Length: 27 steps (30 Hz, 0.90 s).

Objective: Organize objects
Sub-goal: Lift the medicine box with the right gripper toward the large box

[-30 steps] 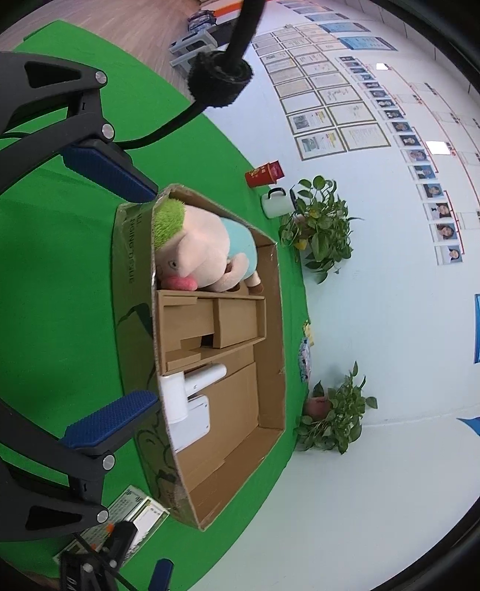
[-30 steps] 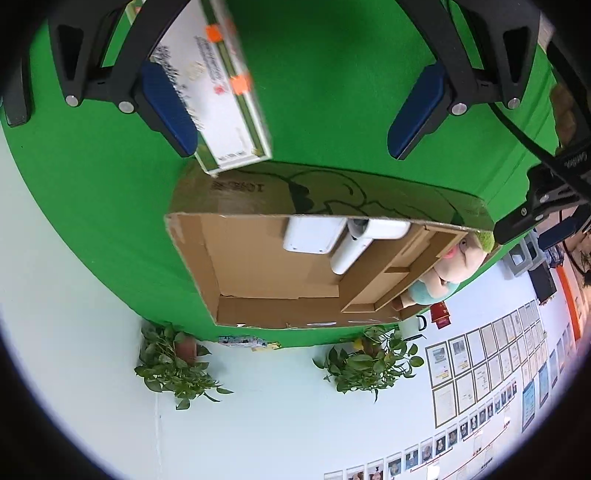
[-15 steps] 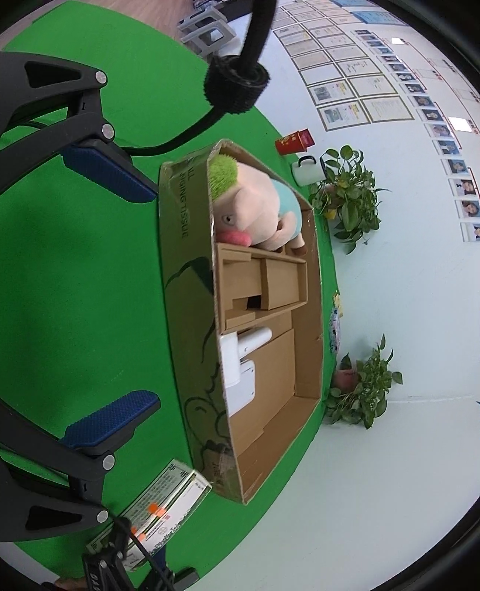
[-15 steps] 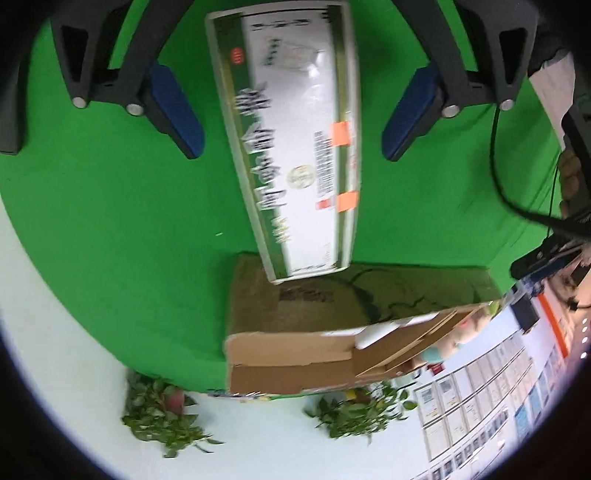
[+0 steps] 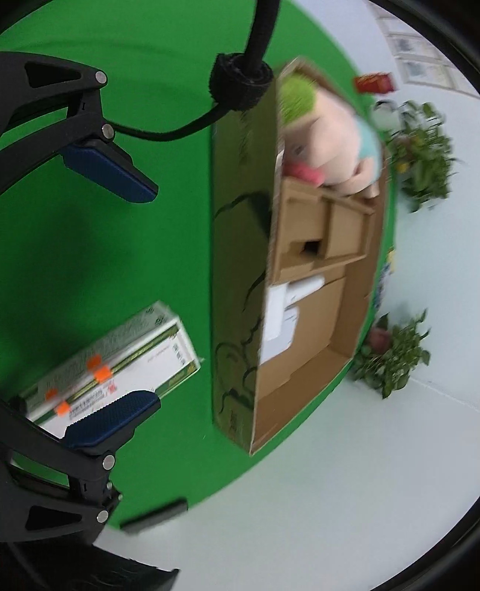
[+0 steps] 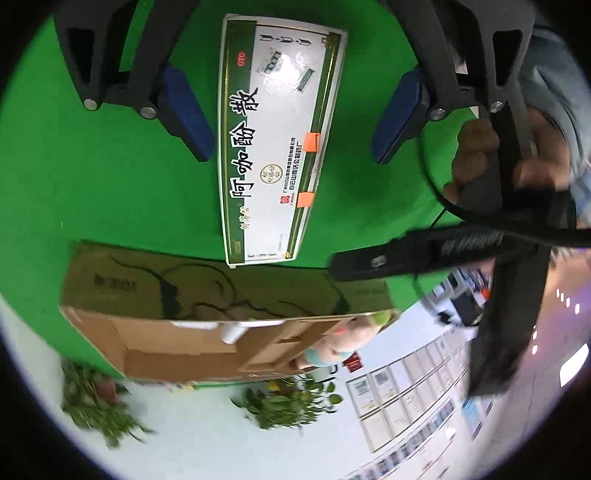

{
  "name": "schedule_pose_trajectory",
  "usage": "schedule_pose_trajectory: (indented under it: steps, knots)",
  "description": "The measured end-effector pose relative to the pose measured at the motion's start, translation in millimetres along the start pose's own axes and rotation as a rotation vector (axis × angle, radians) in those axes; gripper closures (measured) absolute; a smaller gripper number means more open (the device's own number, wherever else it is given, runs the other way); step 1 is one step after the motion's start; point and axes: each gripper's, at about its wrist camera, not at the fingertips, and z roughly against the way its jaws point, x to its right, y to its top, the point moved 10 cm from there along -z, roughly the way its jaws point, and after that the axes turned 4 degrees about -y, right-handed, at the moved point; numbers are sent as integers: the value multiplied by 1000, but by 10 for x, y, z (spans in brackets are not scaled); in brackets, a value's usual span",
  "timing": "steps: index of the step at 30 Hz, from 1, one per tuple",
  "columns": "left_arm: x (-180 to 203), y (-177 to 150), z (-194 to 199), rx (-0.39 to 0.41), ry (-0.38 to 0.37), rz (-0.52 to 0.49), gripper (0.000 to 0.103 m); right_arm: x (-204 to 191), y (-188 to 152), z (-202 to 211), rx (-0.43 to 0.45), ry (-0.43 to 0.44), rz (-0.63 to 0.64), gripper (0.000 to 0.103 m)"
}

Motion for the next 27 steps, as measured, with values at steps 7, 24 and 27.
schedule_pose_trajectory:
  steps: [7,24,27]
  knots:
    - [177,-262,-338,-176,-236,127,3,26,-139,11,-40,-62,-21,12]
    - [467,-424,-566,-258,-407,146,54,178,-124,-46,-63,-125,-56,24]
    - [424,-409,-587,-258,-403,150,57,218,-133,-32,-67,-167,-46,34]
